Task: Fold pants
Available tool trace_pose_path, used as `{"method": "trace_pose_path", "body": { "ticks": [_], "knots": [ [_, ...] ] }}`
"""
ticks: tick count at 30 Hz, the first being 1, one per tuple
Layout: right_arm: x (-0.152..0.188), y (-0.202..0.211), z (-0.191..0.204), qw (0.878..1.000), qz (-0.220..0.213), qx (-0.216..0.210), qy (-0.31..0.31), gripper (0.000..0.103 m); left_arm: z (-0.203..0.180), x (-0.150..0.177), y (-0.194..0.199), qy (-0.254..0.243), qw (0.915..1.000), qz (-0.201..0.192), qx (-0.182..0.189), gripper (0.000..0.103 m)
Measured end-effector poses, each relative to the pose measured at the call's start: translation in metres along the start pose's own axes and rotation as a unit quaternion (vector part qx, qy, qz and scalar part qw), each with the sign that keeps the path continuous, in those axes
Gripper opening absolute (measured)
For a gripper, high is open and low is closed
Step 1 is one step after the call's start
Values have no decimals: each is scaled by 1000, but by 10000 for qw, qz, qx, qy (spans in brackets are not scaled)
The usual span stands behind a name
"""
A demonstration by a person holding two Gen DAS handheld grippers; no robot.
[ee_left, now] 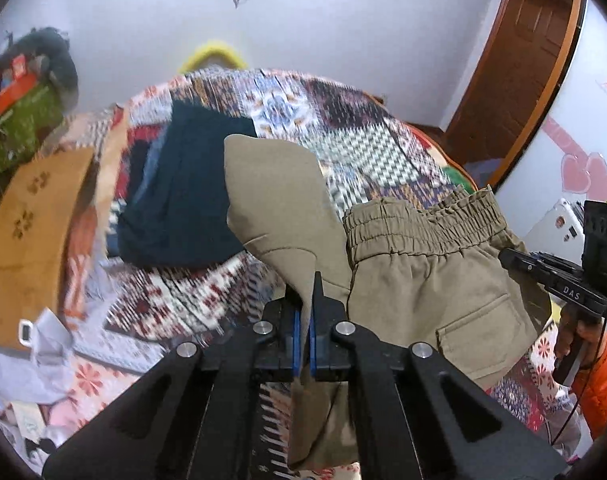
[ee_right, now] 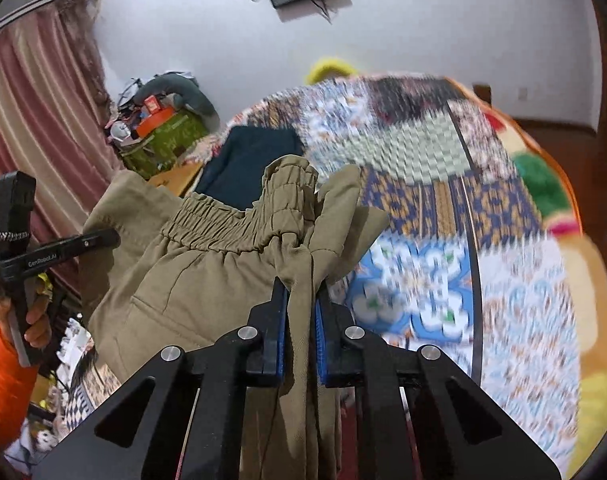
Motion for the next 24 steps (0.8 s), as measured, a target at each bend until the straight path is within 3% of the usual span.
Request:
{"method": "trace_pose_path", "body": {
  "ticks": [5, 13, 19, 24],
  "knots": [
    [-35, -3, 20, 9990, -266, 101, 350, 10, 16, -27, 18, -67, 9987, -375, -343, 2],
    [-94, -41, 51, 9961, -462, 186, 732, 10, 65, -64, 18, 209, 9949, -600, -783, 2],
    [-127, -87, 69, 9951, -394, 215, 882, 10, 111, -89, -5, 429, 9910, -580, -1124, 2],
    [-146, -134, 80, 9957, -236, 263, 859, 10, 151, -97, -37, 887, 9883, -522, -1128, 2]
  ]
}}
Point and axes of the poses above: each gripper's, at about its wrist camera, not at the fingertips, and y roughly against the way its jaws point, z to its left, x to its underside, the point moved 4 cm from there along -y, roughly the way its jaws point, and after that the axes turned 9 degrees about z, right-handed, at the moved point
